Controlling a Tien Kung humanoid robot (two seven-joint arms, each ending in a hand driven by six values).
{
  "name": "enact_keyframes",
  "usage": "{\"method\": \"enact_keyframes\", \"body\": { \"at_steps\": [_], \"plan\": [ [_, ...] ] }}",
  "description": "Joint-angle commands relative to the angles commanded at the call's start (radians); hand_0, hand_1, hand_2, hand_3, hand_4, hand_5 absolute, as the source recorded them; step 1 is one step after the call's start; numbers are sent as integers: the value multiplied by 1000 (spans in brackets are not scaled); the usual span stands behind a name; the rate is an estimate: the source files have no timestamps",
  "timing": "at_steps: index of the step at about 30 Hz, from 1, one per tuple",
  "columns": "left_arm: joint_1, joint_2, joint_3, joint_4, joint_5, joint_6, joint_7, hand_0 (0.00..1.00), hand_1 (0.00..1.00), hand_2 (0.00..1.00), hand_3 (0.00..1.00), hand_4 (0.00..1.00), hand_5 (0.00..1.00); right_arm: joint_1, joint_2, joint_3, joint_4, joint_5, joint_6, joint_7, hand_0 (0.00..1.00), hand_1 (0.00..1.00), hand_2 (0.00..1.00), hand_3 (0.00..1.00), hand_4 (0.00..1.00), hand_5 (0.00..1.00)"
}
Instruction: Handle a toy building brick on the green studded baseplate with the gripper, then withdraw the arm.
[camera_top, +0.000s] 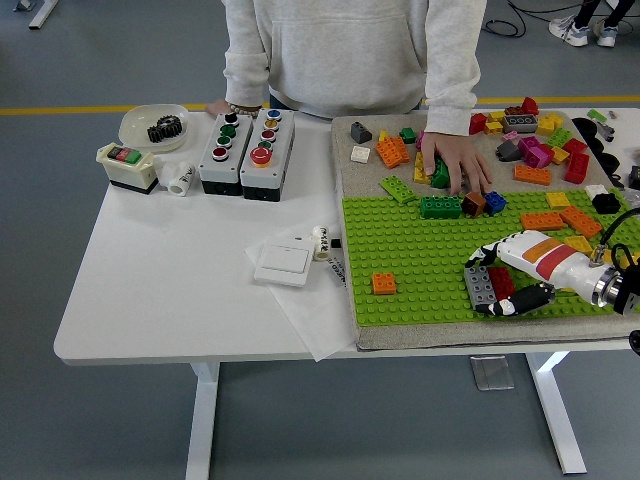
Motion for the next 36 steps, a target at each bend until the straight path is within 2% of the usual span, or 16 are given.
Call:
{"method": "enact_keyframes", "body": {
  "at_steps": [20, 22, 23, 28, 29, 36],
  "plan": [
    [-1, 2, 0, 1, 2, 0, 0, 734, 738, 746, 599, 667, 604, -4, -8, 32, 13, -14, 3, 2, 663, 639, 738, 836, 957, 415],
    [-2, 2, 0, 1, 3, -1, 0, 734, 738, 746, 599, 667, 604, -5, -12, 42, 17, -19, 9, 1, 663, 639, 738, 836, 957, 415],
    [-2, 2, 0, 1, 3, 0, 0, 734, 738, 746, 599, 666, 603, -5, -13, 46, 19, -21, 11, 0, 664, 641, 743, 850, 994, 417],
    [-4, 3, 2, 1, 1, 0, -1, 734, 738, 746, 599, 666, 603, -14, -25, 78, 35, -45, 36, -6, 664, 641, 743, 850, 994, 417],
    [-4, 3, 2, 2, 1, 0, -1, 734, 736, 746, 599, 667, 604, -16, -27, 83, 38, -52, 41, -9, 694, 663, 778, 896, 998, 462],
    [-5, 4, 2, 3, 0, 1, -2, 734, 737, 745, 599, 667, 603, -30, -46, 109, 58, -88, 76, -16, 695, 668, 783, 902, 998, 449]
  ]
}}
